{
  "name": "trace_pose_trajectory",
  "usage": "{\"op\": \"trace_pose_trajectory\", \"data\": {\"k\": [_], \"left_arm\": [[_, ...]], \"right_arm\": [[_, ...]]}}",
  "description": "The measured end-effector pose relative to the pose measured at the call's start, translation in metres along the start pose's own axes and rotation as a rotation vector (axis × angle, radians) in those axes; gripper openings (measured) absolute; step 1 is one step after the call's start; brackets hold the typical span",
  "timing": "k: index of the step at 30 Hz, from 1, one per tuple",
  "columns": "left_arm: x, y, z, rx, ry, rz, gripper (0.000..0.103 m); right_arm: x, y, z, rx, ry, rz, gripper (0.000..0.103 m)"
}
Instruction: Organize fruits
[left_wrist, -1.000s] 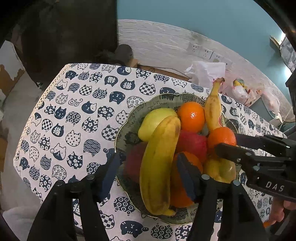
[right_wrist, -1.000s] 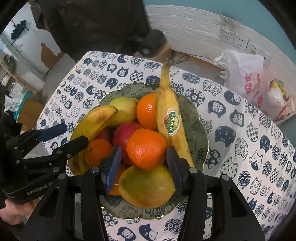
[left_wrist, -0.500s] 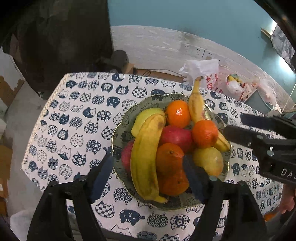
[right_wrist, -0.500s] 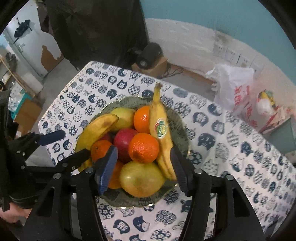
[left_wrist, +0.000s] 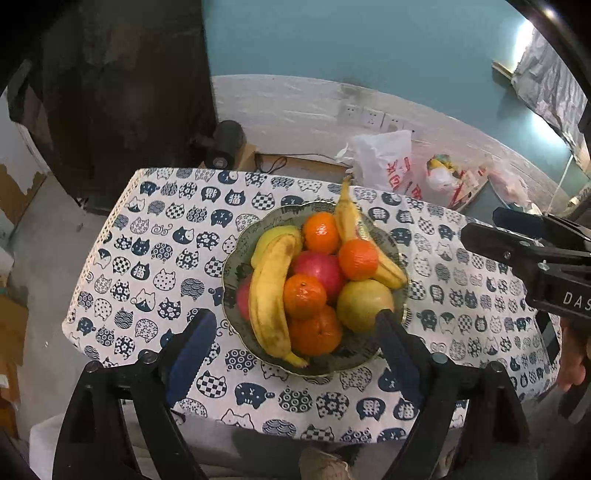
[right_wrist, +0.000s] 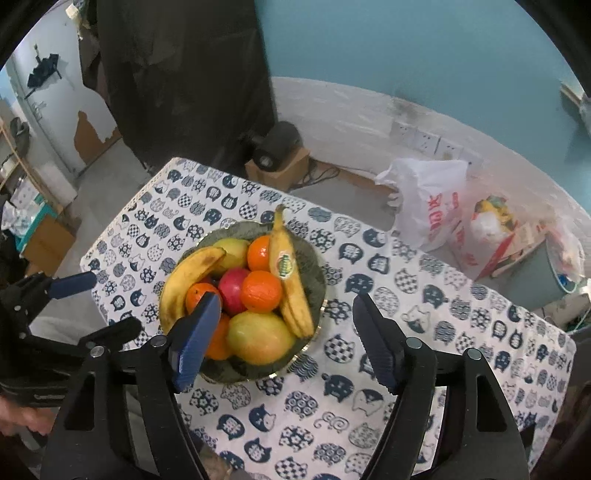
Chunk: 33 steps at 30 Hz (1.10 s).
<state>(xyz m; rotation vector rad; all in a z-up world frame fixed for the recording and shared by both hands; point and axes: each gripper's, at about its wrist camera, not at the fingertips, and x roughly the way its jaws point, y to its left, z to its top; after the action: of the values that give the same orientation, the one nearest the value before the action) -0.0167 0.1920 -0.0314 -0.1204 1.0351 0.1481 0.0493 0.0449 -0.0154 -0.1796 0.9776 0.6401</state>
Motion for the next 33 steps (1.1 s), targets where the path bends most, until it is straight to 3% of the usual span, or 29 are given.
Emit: {"op": "trace_pose_trajectory", "data": {"k": [15,22,33], "left_arm": [[-0.050,-0.034,-0.007,0.082,-0.097,-0.012,0.096],[-0.064,-0.044,-0.006,0.095,-0.145,-0.007,0.100],[-0.066,-0.063,-0.003,0.134,-0.143,-0.023,0.100]], "right_arm": [[-0.062,-0.017,-0.026,0.005,-0.055,-0.047,0.076],[-0.069,-0.027,-0.035,0.020,-0.055,-0.054,0.076],[-0.069,-0.032,-0.041,0.015,-0.047,-0.058,0.076]]}}
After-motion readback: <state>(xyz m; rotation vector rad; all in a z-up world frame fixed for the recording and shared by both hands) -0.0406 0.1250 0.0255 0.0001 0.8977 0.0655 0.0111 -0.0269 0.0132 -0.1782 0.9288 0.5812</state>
